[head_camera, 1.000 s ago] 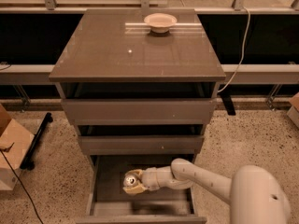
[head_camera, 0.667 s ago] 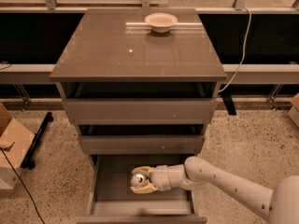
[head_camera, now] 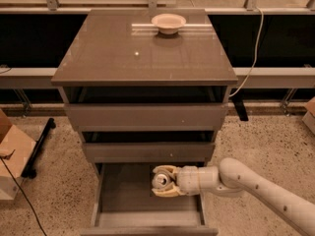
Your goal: Pick 7up can from bottom drawer and place on counter
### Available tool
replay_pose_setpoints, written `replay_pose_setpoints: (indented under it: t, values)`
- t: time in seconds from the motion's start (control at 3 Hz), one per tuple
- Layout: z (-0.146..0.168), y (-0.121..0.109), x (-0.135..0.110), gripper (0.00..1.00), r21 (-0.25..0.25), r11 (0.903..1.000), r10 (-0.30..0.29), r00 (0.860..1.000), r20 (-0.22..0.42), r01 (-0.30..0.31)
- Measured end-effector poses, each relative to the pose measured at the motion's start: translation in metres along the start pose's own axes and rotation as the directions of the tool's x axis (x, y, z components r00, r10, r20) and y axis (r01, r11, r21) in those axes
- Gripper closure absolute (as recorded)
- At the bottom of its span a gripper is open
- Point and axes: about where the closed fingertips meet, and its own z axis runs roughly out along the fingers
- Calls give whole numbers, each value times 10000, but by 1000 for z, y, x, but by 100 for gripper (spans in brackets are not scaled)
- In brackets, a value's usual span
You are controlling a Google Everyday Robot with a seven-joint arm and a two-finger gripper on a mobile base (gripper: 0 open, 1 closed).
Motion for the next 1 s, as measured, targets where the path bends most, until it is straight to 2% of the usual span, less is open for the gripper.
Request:
replay_pose_setpoints:
  t: [0.33, 0.67, 1.0]
  values:
    - [-37, -8, -45, 100, 299, 9980, -552, 9984, -117, 555]
    - [-63, -18, -99, 100, 341, 9885, -1457, 9881, -492, 1474]
    - [-87, -32, -188, 100, 13, 9524, -3022, 9450, -1249, 3048]
